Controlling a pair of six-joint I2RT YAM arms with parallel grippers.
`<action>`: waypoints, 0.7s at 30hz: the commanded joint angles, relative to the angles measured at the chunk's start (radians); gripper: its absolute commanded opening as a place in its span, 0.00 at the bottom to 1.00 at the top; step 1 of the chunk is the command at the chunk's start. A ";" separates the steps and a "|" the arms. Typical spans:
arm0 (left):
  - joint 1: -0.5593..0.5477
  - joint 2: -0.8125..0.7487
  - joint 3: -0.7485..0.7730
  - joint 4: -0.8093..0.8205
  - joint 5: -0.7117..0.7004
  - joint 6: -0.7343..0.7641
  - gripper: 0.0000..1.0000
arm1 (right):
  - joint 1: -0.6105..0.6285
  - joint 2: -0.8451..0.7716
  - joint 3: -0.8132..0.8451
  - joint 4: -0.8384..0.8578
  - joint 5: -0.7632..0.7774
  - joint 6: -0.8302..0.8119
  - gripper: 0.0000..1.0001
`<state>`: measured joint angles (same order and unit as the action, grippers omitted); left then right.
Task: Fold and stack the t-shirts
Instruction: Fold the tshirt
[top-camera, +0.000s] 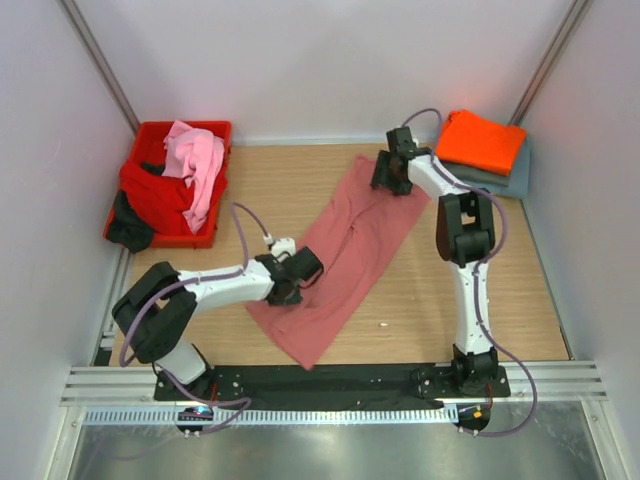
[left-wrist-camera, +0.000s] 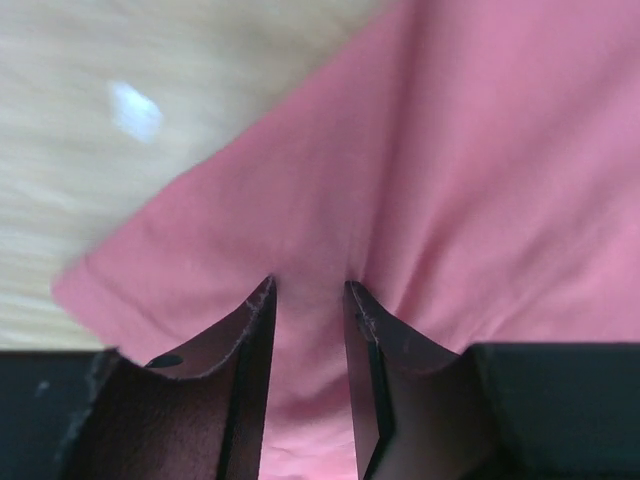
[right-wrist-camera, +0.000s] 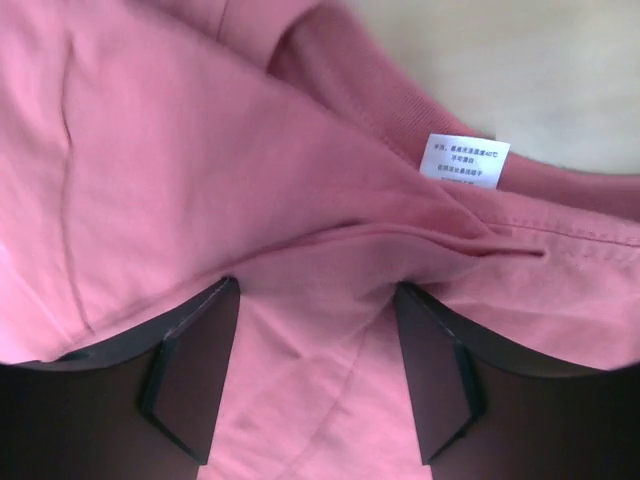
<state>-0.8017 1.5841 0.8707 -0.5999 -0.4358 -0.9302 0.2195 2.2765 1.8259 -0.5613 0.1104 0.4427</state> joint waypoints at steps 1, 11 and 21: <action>-0.197 -0.013 -0.001 -0.012 0.083 -0.214 0.34 | 0.049 0.232 0.337 -0.109 -0.201 -0.068 0.71; -0.452 0.077 0.178 -0.115 0.059 -0.308 0.44 | 0.087 0.390 0.567 0.012 -0.473 -0.058 0.83; -0.528 -0.145 0.289 -0.391 -0.116 -0.340 0.81 | 0.109 0.364 0.637 0.294 -0.721 0.054 0.94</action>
<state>-1.3186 1.5452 1.1042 -0.8490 -0.4175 -1.2331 0.3126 2.6598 2.4088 -0.4252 -0.4442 0.4358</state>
